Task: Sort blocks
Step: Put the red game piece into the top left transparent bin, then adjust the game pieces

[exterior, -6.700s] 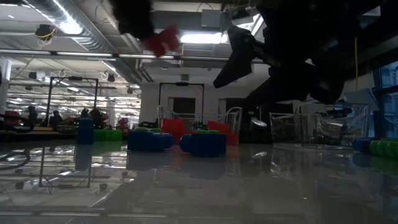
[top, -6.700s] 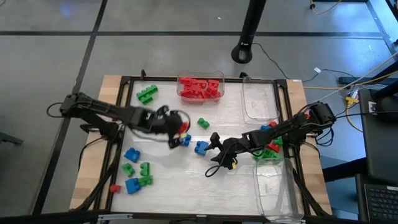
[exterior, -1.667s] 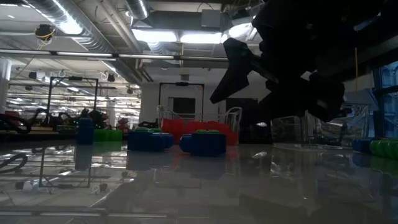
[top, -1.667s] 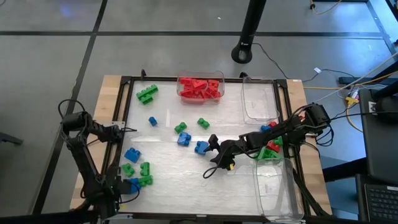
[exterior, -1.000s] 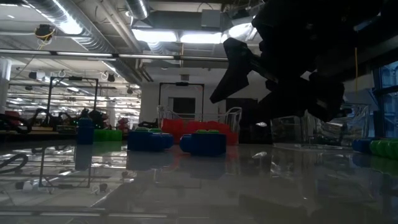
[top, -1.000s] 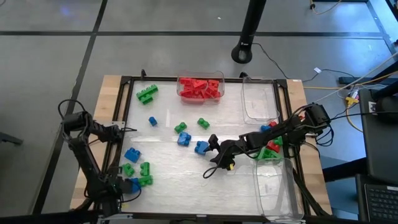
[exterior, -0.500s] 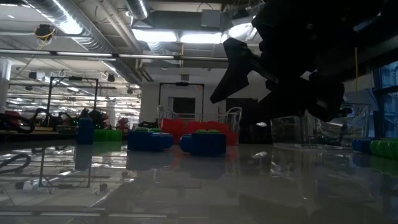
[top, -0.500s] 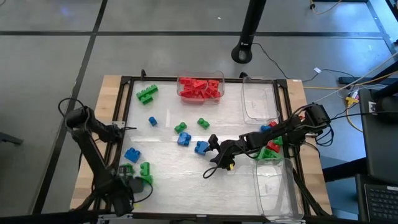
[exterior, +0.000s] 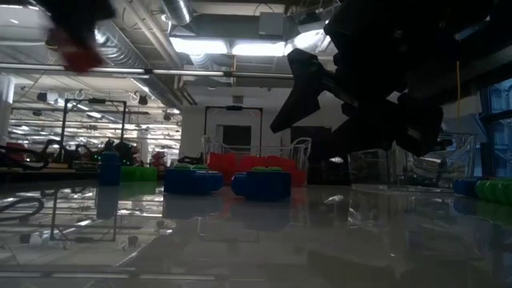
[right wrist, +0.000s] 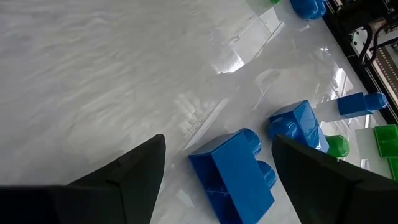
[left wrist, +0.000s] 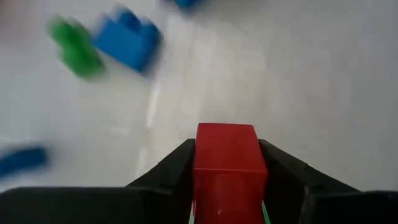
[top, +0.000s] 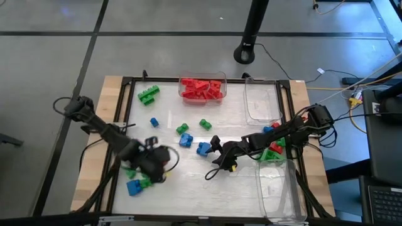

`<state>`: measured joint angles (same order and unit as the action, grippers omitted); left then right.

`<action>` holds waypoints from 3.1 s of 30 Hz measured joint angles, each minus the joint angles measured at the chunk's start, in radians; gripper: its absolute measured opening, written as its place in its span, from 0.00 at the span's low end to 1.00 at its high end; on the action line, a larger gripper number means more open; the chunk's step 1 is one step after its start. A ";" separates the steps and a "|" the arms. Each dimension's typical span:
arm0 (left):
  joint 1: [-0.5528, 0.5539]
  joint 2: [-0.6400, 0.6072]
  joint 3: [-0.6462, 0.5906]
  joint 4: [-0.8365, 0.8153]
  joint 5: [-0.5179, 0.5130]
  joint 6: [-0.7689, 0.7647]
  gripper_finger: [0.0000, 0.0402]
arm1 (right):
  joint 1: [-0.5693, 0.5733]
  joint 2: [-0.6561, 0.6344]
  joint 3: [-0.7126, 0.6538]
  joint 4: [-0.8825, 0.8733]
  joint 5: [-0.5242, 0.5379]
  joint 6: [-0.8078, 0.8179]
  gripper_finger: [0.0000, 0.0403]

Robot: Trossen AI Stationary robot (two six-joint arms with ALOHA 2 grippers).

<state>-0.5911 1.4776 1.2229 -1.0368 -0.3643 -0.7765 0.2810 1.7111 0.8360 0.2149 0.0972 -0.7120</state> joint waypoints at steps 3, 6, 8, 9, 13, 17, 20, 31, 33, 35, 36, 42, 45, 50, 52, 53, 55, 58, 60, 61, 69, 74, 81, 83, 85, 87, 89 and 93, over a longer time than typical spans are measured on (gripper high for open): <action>0.107 0.000 0.000 0.065 -0.049 0.155 0.33 | 0.000 0.000 0.000 0.000 0.000 0.000 0.73; 0.222 0.000 0.000 0.185 -0.069 0.296 0.33 | 0.000 0.000 0.000 -0.001 0.000 0.000 0.73; 0.296 0.000 0.000 0.272 -0.070 0.391 0.33 | 0.000 0.000 0.000 -0.001 0.000 0.000 0.73; 0.331 0.000 0.000 0.310 -0.071 0.433 0.33 | 0.000 0.000 0.000 -0.001 0.000 0.000 0.73; 0.472 0.000 -0.014 0.455 -0.069 0.569 0.34 | 0.000 0.000 0.000 -0.004 0.000 0.000 0.73; 0.613 0.001 -0.043 0.582 -0.069 0.658 0.34 | 0.000 0.000 0.000 -0.007 0.000 0.000 0.73; 0.709 0.003 -0.069 0.676 -0.069 0.704 0.34 | 0.000 0.000 0.000 -0.006 0.000 0.000 0.73; 0.952 0.004 -0.207 1.049 -0.028 0.788 0.35 | 0.000 0.000 0.000 -0.003 0.000 -0.001 0.73; 0.983 0.007 -0.223 1.092 -0.028 0.788 0.36 | 0.000 0.000 0.000 -0.001 0.000 -0.003 0.73; 1.012 0.014 -0.239 1.143 -0.028 0.788 0.37 | 0.000 0.000 0.000 0.001 0.000 -0.003 0.73; 1.025 0.017 -0.250 1.161 -0.028 0.781 0.37 | 0.000 0.000 0.000 0.002 0.000 -0.004 0.73; 1.082 0.062 -0.266 1.265 -0.027 0.738 0.37 | 0.000 0.000 0.002 0.006 0.000 -0.011 0.73; 1.098 0.086 -0.266 1.295 -0.028 0.731 0.40 | 0.000 0.000 0.002 0.004 0.000 -0.011 0.73; 1.107 0.102 -0.266 1.308 -0.028 0.739 0.52 | 0.000 0.000 0.001 -0.001 0.000 -0.013 0.73; 1.106 0.102 -0.264 1.305 -0.028 0.757 0.57 | 0.000 0.000 0.001 -0.002 0.000 -0.019 0.73; 1.102 0.098 -0.259 1.291 -0.028 0.760 0.59 | 0.000 0.000 0.001 -0.002 0.000 -0.019 0.73; 1.091 0.084 -0.240 1.233 -0.028 0.771 0.62 | 0.000 0.000 0.001 -0.003 0.000 -0.019 0.73; 1.061 0.040 -0.202 1.113 -0.028 0.784 0.65 | 0.000 0.000 0.001 -0.003 0.000 -0.019 0.73; 1.031 -0.003 -0.185 1.043 -0.028 0.806 0.65 | 0.000 0.000 0.001 -0.004 0.000 -0.019 0.73; 1.013 -0.029 -0.183 1.014 -0.028 0.810 0.64 | 0.000 0.000 0.001 -0.004 0.000 -0.019 0.73; 0.814 -0.278 -0.182 0.797 -0.028 0.779 0.63 | 0.000 0.000 0.000 0.002 0.000 -0.019 0.73; 0.662 -0.372 -0.182 0.615 -0.028 0.693 0.63 | 0.000 0.000 0.000 0.005 0.000 -0.019 0.73; 0.461 -0.392 -0.204 0.405 -0.037 0.528 0.63 | 0.000 0.000 0.000 0.007 0.000 -0.019 0.73; 0.402 -0.393 -0.252 0.411 -0.041 0.545 0.63 | 0.000 0.000 0.000 0.006 0.000 -0.016 0.73; 0.352 -0.398 -0.316 0.431 -0.049 0.546 0.63 | 0.000 0.000 0.000 -0.006 0.000 0.004 0.73; 0.318 -0.410 -0.386 0.511 -0.072 0.521 0.63 | 0.000 0.000 0.000 -0.026 0.000 0.027 0.73; 0.300 -0.421 -0.470 0.621 -0.092 0.516 0.63 | 0.000 0.000 0.000 -0.026 0.000 0.035 0.73; 0.321 -0.449 -0.660 0.927 -0.093 0.617 0.63 | -0.030 0.000 0.000 0.018 0.014 0.036 0.73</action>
<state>-0.2701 1.0283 0.5631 -0.1101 -0.4573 -0.1597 0.2511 1.7111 0.8356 0.2327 0.1116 -0.6762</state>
